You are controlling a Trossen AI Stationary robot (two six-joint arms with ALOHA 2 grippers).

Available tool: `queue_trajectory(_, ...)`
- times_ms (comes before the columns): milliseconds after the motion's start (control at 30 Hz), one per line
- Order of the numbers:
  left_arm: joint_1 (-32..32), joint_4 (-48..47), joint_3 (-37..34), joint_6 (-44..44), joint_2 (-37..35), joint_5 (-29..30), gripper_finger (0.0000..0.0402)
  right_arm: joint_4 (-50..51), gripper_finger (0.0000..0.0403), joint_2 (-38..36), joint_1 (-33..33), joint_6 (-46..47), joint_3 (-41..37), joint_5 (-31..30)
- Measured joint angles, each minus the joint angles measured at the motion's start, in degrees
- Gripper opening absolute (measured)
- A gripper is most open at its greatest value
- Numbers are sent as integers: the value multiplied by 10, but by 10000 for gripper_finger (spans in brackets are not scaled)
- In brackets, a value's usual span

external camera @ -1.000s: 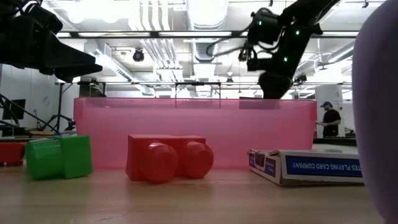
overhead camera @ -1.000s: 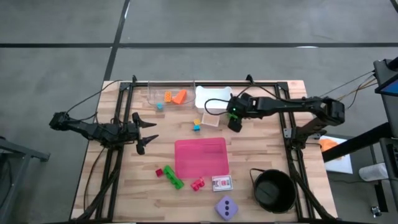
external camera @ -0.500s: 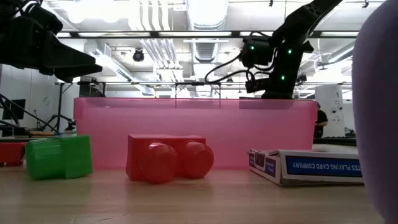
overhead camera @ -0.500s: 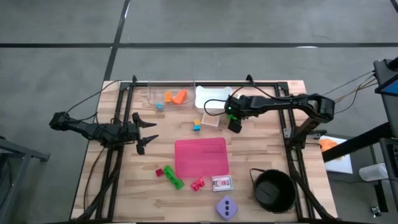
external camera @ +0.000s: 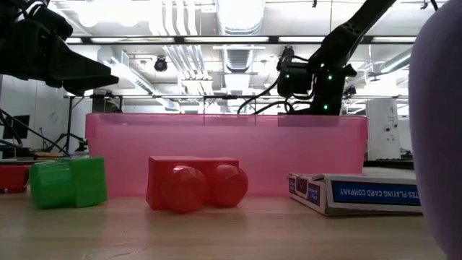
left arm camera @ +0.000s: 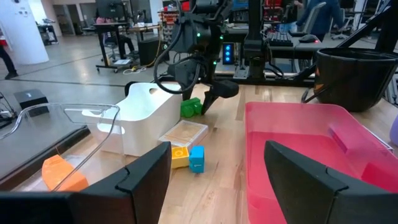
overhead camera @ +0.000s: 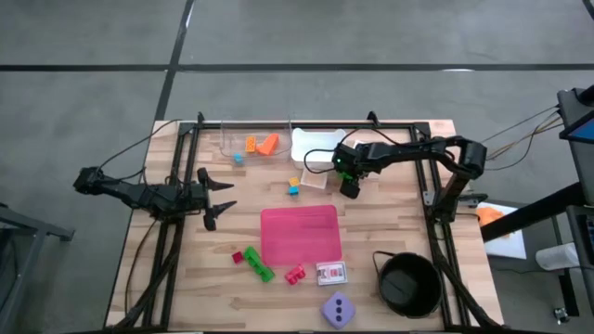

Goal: Pick & Place Toys
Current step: Put the top green game piece into the transparent bin

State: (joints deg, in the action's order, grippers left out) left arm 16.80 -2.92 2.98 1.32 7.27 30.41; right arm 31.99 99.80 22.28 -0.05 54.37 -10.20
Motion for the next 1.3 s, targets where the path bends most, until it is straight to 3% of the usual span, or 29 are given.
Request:
queue_trajectory(167, 0, 0, 0, 0, 0, 0, 259, -1, 271, 2, 0, 0, 0, 1)
queue_trajectory(433, 0, -1, 0, 0, 0, 0, 259, 0, 161, -4, -3, 10, -2, 15)
queue_trajectory(1300, 0, -4, 0, 0, 0, 0, 259, 42, 161, -39, -80, 40, -4, 10)
